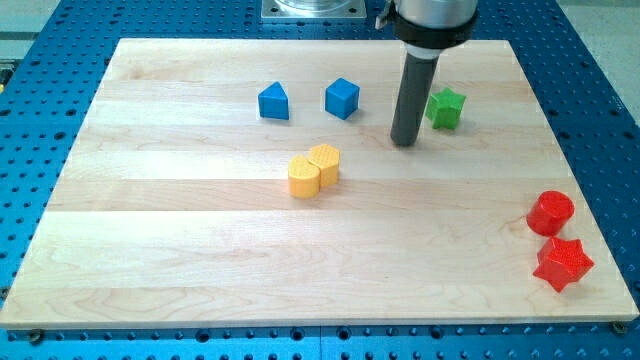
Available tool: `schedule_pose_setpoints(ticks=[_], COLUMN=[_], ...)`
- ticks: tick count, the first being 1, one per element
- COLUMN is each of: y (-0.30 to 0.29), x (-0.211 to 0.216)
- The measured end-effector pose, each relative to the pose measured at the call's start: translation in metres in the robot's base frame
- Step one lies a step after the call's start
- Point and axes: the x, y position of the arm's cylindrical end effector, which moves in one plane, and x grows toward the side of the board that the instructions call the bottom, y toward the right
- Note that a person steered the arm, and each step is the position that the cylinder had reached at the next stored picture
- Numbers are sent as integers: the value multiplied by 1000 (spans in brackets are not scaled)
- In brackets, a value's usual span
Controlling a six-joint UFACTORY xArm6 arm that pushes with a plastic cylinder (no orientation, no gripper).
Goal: Move the green star above the red circle
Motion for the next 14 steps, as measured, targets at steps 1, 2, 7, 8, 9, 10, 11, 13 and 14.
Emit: schedule_pose_setpoints(ticks=[1,2,7,8,9,10,11,13,14], y=[29,51,118,156,151,107,107,126,125], x=[-26,-32,-82,-81,-35,15,-18,15,37])
